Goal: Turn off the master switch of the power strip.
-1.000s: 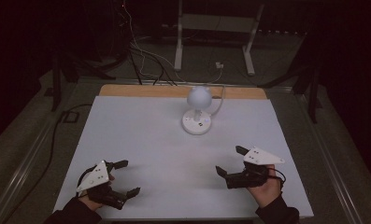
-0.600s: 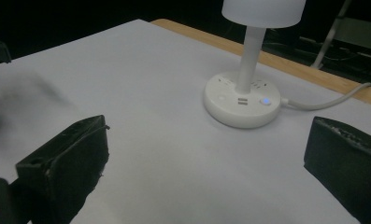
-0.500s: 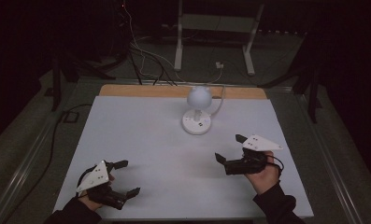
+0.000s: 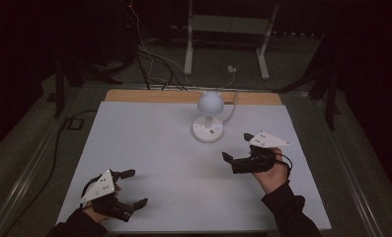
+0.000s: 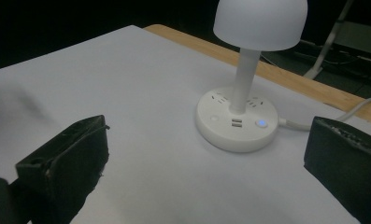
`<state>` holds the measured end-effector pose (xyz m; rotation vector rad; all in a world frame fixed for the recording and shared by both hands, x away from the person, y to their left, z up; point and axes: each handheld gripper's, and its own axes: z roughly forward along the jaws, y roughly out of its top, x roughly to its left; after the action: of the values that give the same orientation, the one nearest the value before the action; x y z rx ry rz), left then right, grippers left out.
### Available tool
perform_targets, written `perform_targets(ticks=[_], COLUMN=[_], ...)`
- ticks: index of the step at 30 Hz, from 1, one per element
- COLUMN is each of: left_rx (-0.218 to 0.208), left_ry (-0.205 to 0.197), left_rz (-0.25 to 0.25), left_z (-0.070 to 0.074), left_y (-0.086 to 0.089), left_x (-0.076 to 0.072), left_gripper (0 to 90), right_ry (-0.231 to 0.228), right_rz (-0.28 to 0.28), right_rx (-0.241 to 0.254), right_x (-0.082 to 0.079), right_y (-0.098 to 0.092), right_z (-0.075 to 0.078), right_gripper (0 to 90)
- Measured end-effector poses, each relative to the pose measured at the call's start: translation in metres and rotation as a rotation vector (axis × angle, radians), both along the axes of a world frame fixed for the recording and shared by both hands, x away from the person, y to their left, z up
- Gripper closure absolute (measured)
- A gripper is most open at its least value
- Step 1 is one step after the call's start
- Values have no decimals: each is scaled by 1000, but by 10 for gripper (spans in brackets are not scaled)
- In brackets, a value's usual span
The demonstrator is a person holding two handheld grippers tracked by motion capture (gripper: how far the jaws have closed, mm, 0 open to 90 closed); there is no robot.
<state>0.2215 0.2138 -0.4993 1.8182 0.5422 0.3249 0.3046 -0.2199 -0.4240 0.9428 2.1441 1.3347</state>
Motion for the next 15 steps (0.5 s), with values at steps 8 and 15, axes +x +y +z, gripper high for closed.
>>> perform_targets(ticks=[8, 15], left_rx=[3, 3], left_ry=[-2, -2], left_rz=[-3, -4], left_z=[0, 0], left_y=[0, 0], left_x=[0, 0], left_gripper=[4, 3], right_ry=[5, 22], right_rz=[-7, -8], right_rx=[-4, -15], right_x=[15, 30], right_y=[5, 9], right_z=[-3, -8], right_gripper=[0, 0])
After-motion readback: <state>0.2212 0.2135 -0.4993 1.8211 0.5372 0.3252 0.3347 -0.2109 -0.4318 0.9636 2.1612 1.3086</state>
